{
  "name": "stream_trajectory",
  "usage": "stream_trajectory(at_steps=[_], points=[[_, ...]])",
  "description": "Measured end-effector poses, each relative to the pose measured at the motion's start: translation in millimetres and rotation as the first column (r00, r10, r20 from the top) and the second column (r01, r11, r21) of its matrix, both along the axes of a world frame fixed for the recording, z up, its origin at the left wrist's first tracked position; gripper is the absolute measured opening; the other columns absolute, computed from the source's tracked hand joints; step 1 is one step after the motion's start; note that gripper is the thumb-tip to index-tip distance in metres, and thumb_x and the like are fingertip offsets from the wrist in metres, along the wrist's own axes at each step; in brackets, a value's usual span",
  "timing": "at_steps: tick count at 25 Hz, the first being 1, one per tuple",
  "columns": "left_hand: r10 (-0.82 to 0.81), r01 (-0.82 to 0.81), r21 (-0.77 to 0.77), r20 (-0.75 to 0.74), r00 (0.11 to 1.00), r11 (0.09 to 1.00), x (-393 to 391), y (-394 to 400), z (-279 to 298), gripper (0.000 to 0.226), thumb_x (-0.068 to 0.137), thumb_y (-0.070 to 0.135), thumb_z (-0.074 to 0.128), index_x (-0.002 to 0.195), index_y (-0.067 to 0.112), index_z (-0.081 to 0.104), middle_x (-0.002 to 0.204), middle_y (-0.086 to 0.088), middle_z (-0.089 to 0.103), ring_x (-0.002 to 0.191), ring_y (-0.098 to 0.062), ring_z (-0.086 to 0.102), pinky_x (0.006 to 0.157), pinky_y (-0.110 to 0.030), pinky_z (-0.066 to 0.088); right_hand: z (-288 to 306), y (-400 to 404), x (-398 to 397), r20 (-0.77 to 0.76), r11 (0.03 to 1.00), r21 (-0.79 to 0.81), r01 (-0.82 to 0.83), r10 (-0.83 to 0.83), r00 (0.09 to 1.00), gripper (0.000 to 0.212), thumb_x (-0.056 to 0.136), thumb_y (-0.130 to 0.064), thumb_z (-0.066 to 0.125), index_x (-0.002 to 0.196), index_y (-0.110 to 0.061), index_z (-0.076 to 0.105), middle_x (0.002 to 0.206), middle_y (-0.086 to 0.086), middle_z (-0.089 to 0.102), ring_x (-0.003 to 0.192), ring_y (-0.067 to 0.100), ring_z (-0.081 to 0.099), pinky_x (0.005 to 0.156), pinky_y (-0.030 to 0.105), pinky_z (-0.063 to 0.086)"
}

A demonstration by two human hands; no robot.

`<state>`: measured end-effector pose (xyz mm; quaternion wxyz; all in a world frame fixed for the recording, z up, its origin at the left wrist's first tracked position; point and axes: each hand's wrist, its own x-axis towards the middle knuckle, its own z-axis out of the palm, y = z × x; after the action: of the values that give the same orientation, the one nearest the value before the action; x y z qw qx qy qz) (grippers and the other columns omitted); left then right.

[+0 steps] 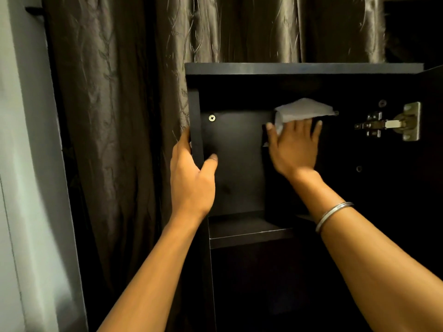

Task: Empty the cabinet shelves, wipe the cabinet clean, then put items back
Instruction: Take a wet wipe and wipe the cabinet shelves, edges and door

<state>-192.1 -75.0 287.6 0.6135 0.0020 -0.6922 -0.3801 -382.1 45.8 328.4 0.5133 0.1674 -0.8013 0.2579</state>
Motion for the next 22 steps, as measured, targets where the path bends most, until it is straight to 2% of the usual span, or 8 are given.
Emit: stream_trajectory(at_steps=[2,4,7,10,12,14,17,22], points=[[0.002,-0.002,-0.002,0.005,1.000,1.000,-1.3,-0.5,-0.3,0.061,0.085,0.036,0.060,0.143,0.038,0.042,0.138,0.015,0.053,0.129,-0.007,0.051,0.111,-0.041,0.043,6.6,-20.6,16.7,0.057,0.997,-0.073,-0.038,0.042,0.997,0.083,0.095,-0.060,0.014,0.135,0.001,0.053,0.139,0.032,0.049,0.136,0.043,0.038,0.120,0.055,0.013],[0.005,-0.005,-0.005,0.004,1.000,1.000,-1.7,-1.3,-0.2,0.061,0.085,0.035,0.060,0.144,0.036,0.043,0.138,0.015,0.054,0.129,-0.006,0.051,0.111,-0.041,0.042,4.4,-55.0,43.9,-0.046,0.987,-0.007,-0.159,0.158,0.986,0.077,0.095,-0.059,0.023,0.126,0.003,0.058,0.131,0.033,0.054,0.130,0.045,0.044,0.117,0.053,0.013],[0.017,-0.017,-0.021,-0.003,1.000,1.000,-2.5,-3.9,1.0,0.060,0.085,0.032,0.061,0.143,0.033,0.045,0.135,0.010,0.056,0.127,-0.006,0.052,0.111,-0.041,0.042,-3.0,-86.0,71.8,-0.184,0.911,0.297,-0.285,0.348,0.919,0.054,0.098,-0.044,0.039,0.129,-0.004,0.058,0.134,0.024,0.055,0.134,0.041,0.041,0.119,0.049,0.009],[0.013,-0.013,-0.043,0.001,1.000,0.999,-3.5,-5.5,1.4,0.059,0.084,0.035,0.060,0.142,0.033,0.046,0.136,0.009,0.057,0.128,-0.008,0.052,0.111,-0.043,0.042,5.2,-64.6,55.2,-0.296,0.856,0.453,-0.249,0.408,0.864,0.050,0.097,-0.043,0.043,0.130,-0.009,0.058,0.138,0.017,0.054,0.131,0.036,0.046,0.116,0.049,0.023],[0.013,-0.013,-0.032,-0.002,1.000,0.999,-2.6,-5.1,0.8,0.060,0.084,0.036,0.059,0.142,0.034,0.046,0.137,0.010,0.056,0.129,-0.009,0.052,0.111,-0.043,0.042,4.0,-36.1,27.1,-0.255,0.889,0.409,-0.206,0.328,0.910,0.063,0.097,-0.053,0.037,0.139,-0.009,0.051,0.140,0.015,0.054,0.131,0.034,0.047,0.116,0.048,0.023],[0.015,-0.015,-0.020,-0.002,1.000,1.000,-1.4,-2.7,0.8,0.061,0.084,0.036,0.059,0.143,0.034,0.045,0.137,0.010,0.055,0.128,-0.009,0.052,0.111,-0.043,0.042,-3.8,-5.1,-3.5,-0.180,0.952,0.261,-0.159,0.210,0.961,0.073,0.095,-0.060,0.030,0.142,-0.006,0.046,0.142,0.018,0.051,0.132,0.035,0.045,0.116,0.048,0.023],[0.010,-0.010,-0.018,0.005,1.000,1.000,0.2,-0.4,1.1,0.061,0.084,0.036,0.059,0.143,0.035,0.045,0.136,0.011,0.056,0.127,-0.009,0.053,0.110,-0.042,0.044,-1.0,39.2,-37.0,-0.056,0.997,0.060,-0.053,0.056,0.997,0.073,0.096,-0.062,0.028,0.131,-0.003,0.053,0.135,0.026,0.053,0.128,0.039,0.045,0.114,0.050,0.028],[0.003,-0.003,-0.017,0.022,1.000,1.000,0.8,-2.1,0.6,0.064,0.084,0.036,0.059,0.145,0.034,0.042,0.138,0.009,0.055,0.130,-0.011,0.052,0.111,-0.043,0.044,3.7,59.5,-52.0,0.093,0.980,-0.167,-0.111,0.128,0.987,0.070,0.099,-0.060,0.029,0.144,-0.010,0.044,0.146,0.031,0.038,0.138,0.044,0.032,0.117,0.046,0.027]])
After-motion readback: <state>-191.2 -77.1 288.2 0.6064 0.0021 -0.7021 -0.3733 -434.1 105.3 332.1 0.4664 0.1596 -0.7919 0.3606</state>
